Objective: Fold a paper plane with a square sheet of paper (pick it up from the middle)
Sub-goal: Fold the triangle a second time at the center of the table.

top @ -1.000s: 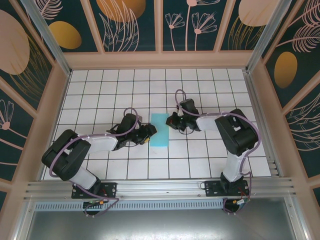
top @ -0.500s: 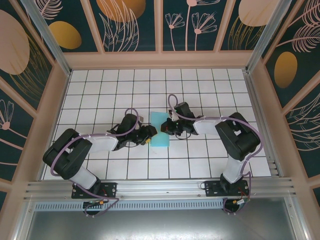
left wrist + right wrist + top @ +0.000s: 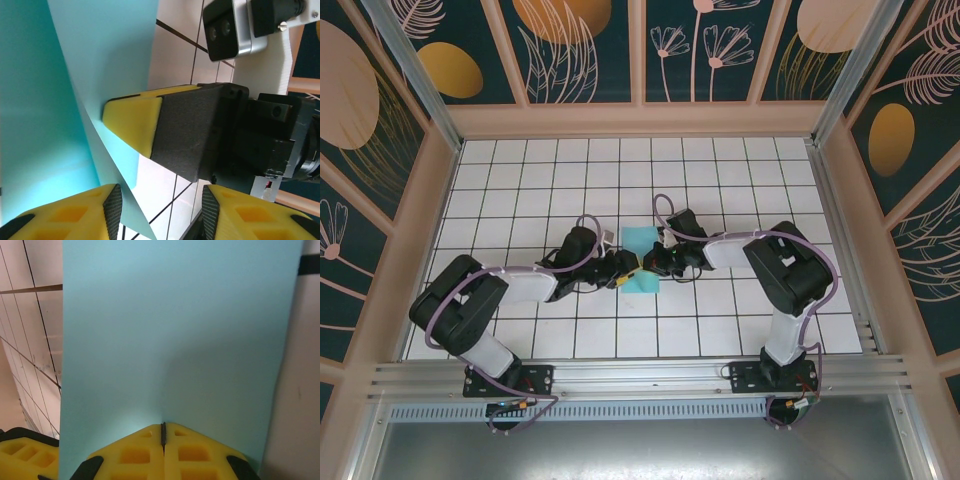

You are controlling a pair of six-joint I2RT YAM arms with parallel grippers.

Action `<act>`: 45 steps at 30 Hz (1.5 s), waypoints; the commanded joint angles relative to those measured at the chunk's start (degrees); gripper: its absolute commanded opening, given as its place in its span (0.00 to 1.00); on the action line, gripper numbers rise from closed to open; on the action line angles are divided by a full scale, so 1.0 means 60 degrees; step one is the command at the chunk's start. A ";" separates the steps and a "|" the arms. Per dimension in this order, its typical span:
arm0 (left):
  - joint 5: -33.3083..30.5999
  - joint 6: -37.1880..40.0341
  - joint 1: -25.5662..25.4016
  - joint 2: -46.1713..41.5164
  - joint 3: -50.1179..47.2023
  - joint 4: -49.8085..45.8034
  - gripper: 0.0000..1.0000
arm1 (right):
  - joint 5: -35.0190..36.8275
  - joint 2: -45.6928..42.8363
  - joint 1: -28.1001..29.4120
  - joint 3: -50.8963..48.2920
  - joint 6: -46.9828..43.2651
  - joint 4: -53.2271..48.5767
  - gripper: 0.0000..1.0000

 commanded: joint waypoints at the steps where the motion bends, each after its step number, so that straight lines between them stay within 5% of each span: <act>1: 0.0413 -0.0073 0.0023 0.0297 0.0219 0.0674 0.49 | 0.0169 0.0311 0.0039 -0.0047 -0.0084 -0.0781 0.03; 9: 0.0320 -0.0044 0.0023 0.0770 0.0422 0.0770 0.49 | -0.0181 -0.0915 -0.0368 -0.0436 0.0368 0.0027 0.04; 22: -0.0197 -0.0194 0.0023 0.0991 0.0512 0.0712 0.42 | -0.0324 -0.3070 -0.0556 -0.2441 0.0531 0.1664 0.37; 40: -0.0461 -0.0320 0.0017 0.0977 0.0466 0.0594 0.30 | -0.0479 -0.1824 -0.0128 -0.1632 0.0267 0.2197 0.29; 45: -0.0467 -0.0310 0.0016 0.0969 0.0480 0.0578 0.29 | -0.0438 -0.1587 -0.0124 -0.1425 0.0177 0.2145 0.21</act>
